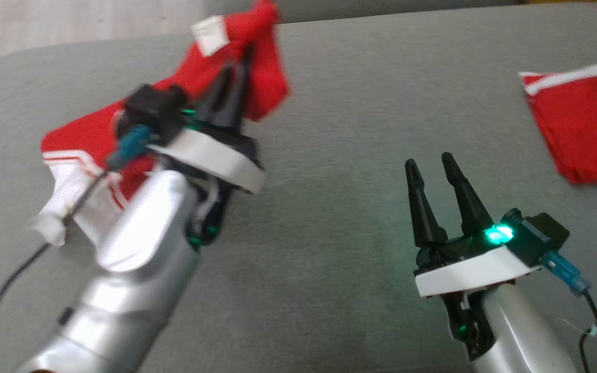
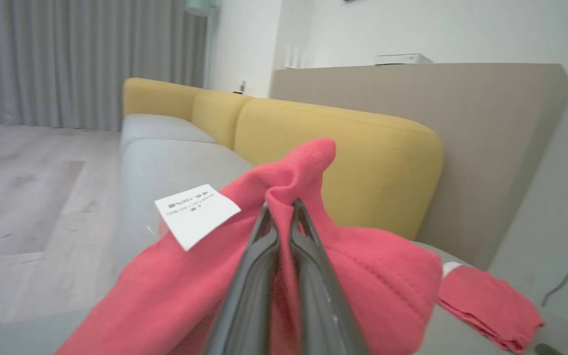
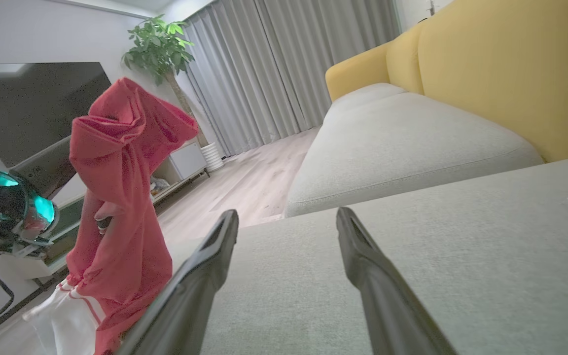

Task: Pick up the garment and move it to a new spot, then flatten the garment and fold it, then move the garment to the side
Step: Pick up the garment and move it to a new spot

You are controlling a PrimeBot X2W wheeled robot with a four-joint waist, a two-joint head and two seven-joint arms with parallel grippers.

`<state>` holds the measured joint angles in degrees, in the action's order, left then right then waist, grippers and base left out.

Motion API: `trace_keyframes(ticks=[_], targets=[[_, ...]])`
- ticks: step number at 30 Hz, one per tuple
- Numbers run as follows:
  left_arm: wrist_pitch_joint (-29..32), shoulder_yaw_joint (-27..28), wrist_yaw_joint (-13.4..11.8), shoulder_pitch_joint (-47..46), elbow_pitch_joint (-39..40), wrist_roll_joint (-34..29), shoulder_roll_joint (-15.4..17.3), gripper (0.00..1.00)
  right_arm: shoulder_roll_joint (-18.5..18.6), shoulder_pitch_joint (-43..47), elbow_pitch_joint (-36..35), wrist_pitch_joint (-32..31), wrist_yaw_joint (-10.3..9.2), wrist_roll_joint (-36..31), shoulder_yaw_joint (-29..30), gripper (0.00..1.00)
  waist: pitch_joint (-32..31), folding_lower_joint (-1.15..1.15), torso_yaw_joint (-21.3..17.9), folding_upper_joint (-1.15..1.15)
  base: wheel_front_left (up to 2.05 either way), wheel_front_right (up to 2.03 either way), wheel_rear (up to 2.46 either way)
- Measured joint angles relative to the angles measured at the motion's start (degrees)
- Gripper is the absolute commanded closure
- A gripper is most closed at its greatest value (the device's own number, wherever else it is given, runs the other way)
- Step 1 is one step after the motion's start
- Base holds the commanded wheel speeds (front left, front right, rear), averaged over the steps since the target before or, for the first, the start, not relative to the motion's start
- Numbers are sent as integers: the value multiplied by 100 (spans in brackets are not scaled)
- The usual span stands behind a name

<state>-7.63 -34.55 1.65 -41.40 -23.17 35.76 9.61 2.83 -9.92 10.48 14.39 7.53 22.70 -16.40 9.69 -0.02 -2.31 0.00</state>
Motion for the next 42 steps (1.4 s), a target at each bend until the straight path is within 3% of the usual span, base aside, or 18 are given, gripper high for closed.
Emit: trace_keyframes(ticks=[6,14,15,16,22,29,31,34,42], targets=[[51,-354,-122,-31,73,-85,-463,100,0,-32,13,0,0,41,-24,0,89,1,-563,0,0,0,0],[-102,-714,-422,-521,-423,-94,-665,100,-1,-261,-36,0,0,215,-136,0,411,2,-1280,0,0,0,0],[-92,-847,-424,-583,-488,-94,-666,36,-1,-263,-54,0,1,248,-129,0,468,2,-1346,0,0,0,0],[-44,-1016,-417,-641,-552,-94,-673,0,0,-263,-58,0,0,274,-107,0,535,2,-1403,0,0,0,0],[-216,-1662,-422,-675,-809,-11,-697,0,0,-328,-81,0,0,319,52,0,803,4,-1530,0,0,0,0],[-613,-1480,-502,-682,-1016,-55,-600,0,-4,-365,-42,-1,0,115,47,0,660,2,-1183,0,0,0,0],[-664,-1329,-541,-670,-944,-123,-422,0,-3,-364,-35,0,0,21,158,0,558,1,-1018,0,0,0,0],[-683,-924,-721,-364,-586,-249,143,0,-2,-355,27,0,0,-135,381,0,333,1,-634,0,0,0,0],[-706,-358,-957,1468,342,-450,1029,0,-3,-25,136,0,0,-261,706,0,-133,1,121,0,0,0,0]])
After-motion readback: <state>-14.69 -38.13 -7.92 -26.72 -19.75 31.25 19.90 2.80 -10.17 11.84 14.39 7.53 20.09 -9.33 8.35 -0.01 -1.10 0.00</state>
